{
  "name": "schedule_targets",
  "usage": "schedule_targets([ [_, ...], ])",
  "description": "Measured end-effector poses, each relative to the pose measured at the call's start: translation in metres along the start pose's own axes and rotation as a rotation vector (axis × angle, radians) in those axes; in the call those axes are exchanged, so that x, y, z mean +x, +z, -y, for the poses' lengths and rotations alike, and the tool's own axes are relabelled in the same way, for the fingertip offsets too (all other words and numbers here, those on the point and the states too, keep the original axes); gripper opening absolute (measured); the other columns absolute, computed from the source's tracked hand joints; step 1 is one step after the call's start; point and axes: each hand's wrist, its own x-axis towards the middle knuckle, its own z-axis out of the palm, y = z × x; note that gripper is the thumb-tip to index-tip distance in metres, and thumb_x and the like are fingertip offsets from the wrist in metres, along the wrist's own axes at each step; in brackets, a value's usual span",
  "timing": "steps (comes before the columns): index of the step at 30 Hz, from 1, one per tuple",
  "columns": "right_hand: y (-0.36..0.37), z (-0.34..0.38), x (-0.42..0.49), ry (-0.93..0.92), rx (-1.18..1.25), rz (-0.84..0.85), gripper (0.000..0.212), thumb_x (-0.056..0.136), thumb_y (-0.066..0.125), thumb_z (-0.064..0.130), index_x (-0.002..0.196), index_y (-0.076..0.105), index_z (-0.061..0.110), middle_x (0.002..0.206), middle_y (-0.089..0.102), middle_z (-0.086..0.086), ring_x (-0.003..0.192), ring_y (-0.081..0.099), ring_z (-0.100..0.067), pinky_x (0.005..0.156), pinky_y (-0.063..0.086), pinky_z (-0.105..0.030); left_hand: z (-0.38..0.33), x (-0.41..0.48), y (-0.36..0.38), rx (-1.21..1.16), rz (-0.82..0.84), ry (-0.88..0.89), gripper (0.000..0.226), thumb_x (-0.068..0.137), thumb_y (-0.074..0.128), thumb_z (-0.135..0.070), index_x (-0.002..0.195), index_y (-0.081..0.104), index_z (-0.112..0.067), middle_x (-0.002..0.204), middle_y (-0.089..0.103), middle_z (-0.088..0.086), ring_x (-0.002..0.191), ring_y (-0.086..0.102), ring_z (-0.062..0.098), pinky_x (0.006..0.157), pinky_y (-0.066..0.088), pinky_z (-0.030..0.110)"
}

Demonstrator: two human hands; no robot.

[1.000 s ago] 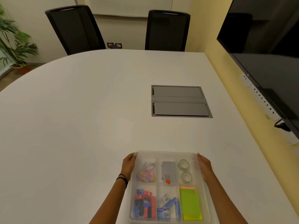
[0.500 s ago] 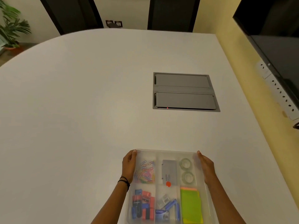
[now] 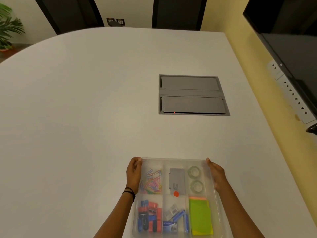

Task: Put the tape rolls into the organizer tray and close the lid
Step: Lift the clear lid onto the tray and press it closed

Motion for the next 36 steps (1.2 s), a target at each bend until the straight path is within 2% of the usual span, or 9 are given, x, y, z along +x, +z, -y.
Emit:
schedule_targets([
  [5, -0.002, 0.004, -0.014, -0.013, -0.005, 0.018, 0.038, 0.087, 0.064, 0.027, 0.116, 0.061, 0.003, 0.125, 0.061, -0.018, 0.114, 0.056, -0.030, 0.106, 0.042, -0.045, 0.000, -0.001, 0.001, 0.016, -0.030, -0.002, 0.015, 0.099, 0.048, -0.024, 0.095, 0.057, -0.012, 0.084, 0.059, 0.002, 0.078, 0.053, 0.015, 0.074, 0.046, 0.029],
  [8, -0.012, -0.004, -0.032, -0.095, -0.091, 0.025, 0.032, 0.092, 0.058, 0.020, 0.120, 0.058, 0.005, 0.128, 0.059, -0.018, 0.104, 0.055, -0.021, 0.094, 0.045, -0.034, -0.001, -0.003, -0.001, 0.077, -0.048, 0.008, 0.012, 0.098, 0.048, -0.026, 0.092, 0.056, -0.019, 0.081, 0.060, -0.003, 0.082, 0.056, 0.021, 0.072, 0.046, 0.028],
  [11, -0.025, -0.020, -0.056, -0.212, -0.286, 0.042, 0.034, 0.094, 0.054, 0.014, 0.128, 0.050, 0.009, 0.134, 0.054, -0.017, 0.111, 0.053, -0.022, 0.092, 0.044, -0.029, -0.007, -0.008, 0.000, 0.188, -0.059, 0.068, 0.017, 0.099, 0.048, -0.023, 0.114, 0.052, -0.017, 0.106, 0.064, 0.003, 0.104, 0.059, 0.027, 0.084, 0.049, 0.031],
  [15, -0.044, -0.054, -0.089, -0.484, -0.651, 0.036, 0.059, 0.094, 0.054, 0.016, 0.145, 0.025, 0.013, 0.152, 0.028, -0.002, 0.141, 0.026, -0.019, 0.117, 0.023, -0.034, -0.010, -0.028, -0.001, 0.523, -0.033, 0.352, 0.046, 0.100, 0.044, -0.019, 0.144, 0.034, -0.013, 0.152, 0.032, 0.001, 0.144, 0.025, 0.019, 0.119, 0.016, 0.037],
  [19, -0.054, -0.080, -0.108, -0.708, -0.845, 0.089, 0.061, 0.096, 0.049, 0.020, 0.146, 0.013, 0.025, 0.153, 0.008, 0.013, 0.144, 0.002, -0.006, 0.117, 0.009, -0.027, 0.008, -0.063, -0.007, 0.801, 0.262, 0.532, 0.055, 0.101, 0.038, -0.027, 0.150, 0.013, -0.022, 0.153, 0.002, -0.014, 0.145, -0.002, 0.009, 0.120, -0.007, 0.035],
  [22, -0.054, -0.098, -0.114, -0.771, -0.972, 0.107, 0.060, 0.098, 0.044, 0.021, 0.143, 0.006, 0.028, 0.153, 0.002, 0.012, 0.144, -0.003, -0.008, 0.118, 0.006, -0.028, 0.028, -0.094, -0.021, 1.019, 0.340, 0.600, 0.054, 0.100, 0.022, -0.042, 0.146, -0.002, -0.029, 0.154, -0.008, -0.011, 0.146, -0.008, 0.011, 0.117, -0.022, 0.027],
  [28, -0.046, -0.117, -0.113, -0.796, -1.115, -0.008, 0.060, 0.099, 0.038, 0.022, 0.144, -0.002, 0.017, 0.154, -0.002, 0.005, 0.144, -0.003, -0.010, 0.118, -0.005, -0.021, 0.037, -0.120, -0.034, 1.138, 0.322, 0.654, 0.066, 0.094, 0.004, -0.056, 0.148, 0.020, -0.021, 0.155, 0.010, -0.004, 0.148, 0.002, 0.015, 0.114, -0.026, 0.023],
  [32, -0.046, -0.120, -0.113, -0.819, -1.111, -0.006, 0.059, 0.099, 0.038, 0.018, 0.144, 0.000, 0.017, 0.155, 0.003, 0.005, 0.145, 0.003, -0.011, 0.113, -0.014, -0.007, 0.039, -0.125, -0.030, 1.214, 0.296, 0.632, 0.065, 0.097, 0.003, -0.051, 0.146, 0.028, -0.017, 0.154, 0.018, 0.000, 0.143, -0.024, 0.001, 0.117, -0.020, 0.028],
  [36, -0.046, -0.123, -0.109, -0.837, -1.107, -0.014, 0.057, 0.099, 0.037, 0.018, 0.145, 0.004, 0.017, 0.155, 0.007, 0.005, 0.145, 0.003, -0.010, 0.115, -0.010, -0.008, 0.040, -0.124, -0.029, 1.274, 0.280, 0.568, 0.061, 0.097, 0.007, -0.050, 0.147, 0.025, -0.020, 0.154, 0.021, -0.002, 0.144, -0.023, 0.004, 0.118, -0.018, 0.031],
])
